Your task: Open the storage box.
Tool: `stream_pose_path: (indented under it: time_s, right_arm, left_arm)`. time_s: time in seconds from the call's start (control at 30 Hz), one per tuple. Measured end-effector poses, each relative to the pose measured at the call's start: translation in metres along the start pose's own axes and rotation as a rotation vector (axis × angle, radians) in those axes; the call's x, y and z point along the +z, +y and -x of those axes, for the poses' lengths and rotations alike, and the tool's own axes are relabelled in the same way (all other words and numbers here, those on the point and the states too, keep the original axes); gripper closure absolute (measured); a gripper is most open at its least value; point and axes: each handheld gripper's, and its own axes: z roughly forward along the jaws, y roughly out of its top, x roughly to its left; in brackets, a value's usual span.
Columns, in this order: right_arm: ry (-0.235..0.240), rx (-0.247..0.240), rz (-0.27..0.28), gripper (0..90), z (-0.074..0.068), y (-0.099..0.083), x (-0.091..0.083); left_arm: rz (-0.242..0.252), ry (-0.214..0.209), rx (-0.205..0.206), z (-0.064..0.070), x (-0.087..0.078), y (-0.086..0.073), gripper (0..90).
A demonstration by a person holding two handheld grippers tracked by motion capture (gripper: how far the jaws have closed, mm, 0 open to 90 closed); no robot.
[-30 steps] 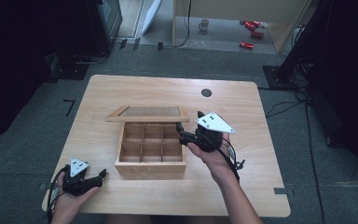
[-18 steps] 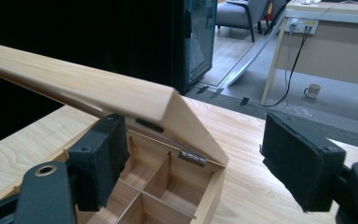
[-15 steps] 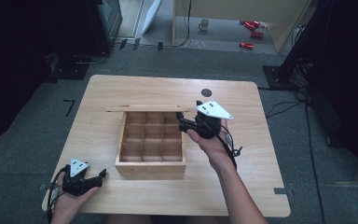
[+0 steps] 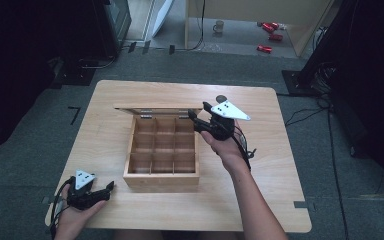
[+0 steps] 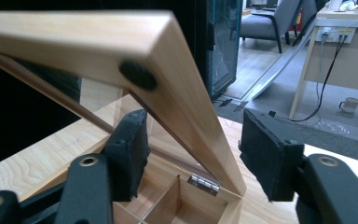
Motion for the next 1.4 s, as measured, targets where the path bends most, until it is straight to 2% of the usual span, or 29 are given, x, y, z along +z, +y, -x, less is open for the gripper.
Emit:
stream_pose_path:
  time_s: [0.17, 0.43, 0.67, 0.77, 0.87, 1.03, 1.1, 1.13, 1.17, 1.2, 1.23, 1.27, 1.33, 1.4]
  right_arm:
    - [-0.001, 0.006, -0.010, 48.0, 0.005, -0.003, 0.011]
    - [-0.030, 0.044, -0.028, 49.4, 0.014, -0.012, 0.033]
    - [-0.052, 0.044, -0.055, 49.5, 0.022, -0.017, 0.053]
    - [-0.061, 0.068, -0.075, 49.7, 0.027, -0.020, 0.062]
    - [-0.056, 0.105, -0.069, 51.8, 0.032, -0.021, 0.068]
    - [-0.110, 0.112, -0.089, 56.8, 0.034, -0.015, 0.079]
    - [-0.134, 0.128, -0.093, 62.6, 0.037, -0.014, 0.083]
    - [-0.134, 0.128, -0.093, 62.6, 0.037, -0.014, 0.083]
    - [-0.173, 0.165, -0.106, 67.0, 0.042, -0.015, 0.086]
    - [-0.202, 0.174, -0.117, 67.3, 0.043, -0.016, 0.088]
    - [-0.214, 0.203, -0.124, 67.2, 0.046, -0.017, 0.089]
    - [-0.203, 0.224, -0.119, 67.2, 0.048, -0.018, 0.089]
    - [-0.204, 0.191, -0.109, 67.3, 0.045, -0.017, 0.089]
    - [-0.208, 0.177, -0.112, 67.3, 0.043, -0.016, 0.090]
  left_arm:
    - [0.000, -0.001, -0.002, 0.000, 0.000, 0.000, 22.6]
    - [0.001, -0.003, -0.002, 0.000, 0.000, 0.000, 22.7]
    - [0.001, -0.005, 0.000, 0.000, 0.000, 0.000, 22.7]
    - [0.002, -0.005, 0.001, 0.001, 0.001, 0.000, 22.7]
    - [0.001, -0.006, 0.004, 0.000, 0.000, 0.000, 22.8]
    - [0.002, -0.007, 0.006, 0.001, 0.001, 0.001, 23.0]
    - [0.000, -0.009, 0.003, 0.001, 0.001, 0.001, 23.0]
    - [0.000, -0.009, 0.003, 0.001, 0.001, 0.001, 23.1]
    - [0.001, -0.009, 0.003, 0.001, 0.001, 0.001, 23.1]
    - [0.001, -0.010, 0.003, 0.001, 0.001, 0.001, 23.1]
    - [0.002, -0.010, 0.003, 0.001, 0.001, 0.001, 23.1]
    - [0.001, -0.010, 0.003, 0.001, 0.001, 0.001, 23.1]
    - [0.002, -0.010, 0.002, 0.001, 0.001, 0.001, 23.3]
    - [0.001, -0.010, 0.003, 0.001, 0.001, 0.001, 23.4]
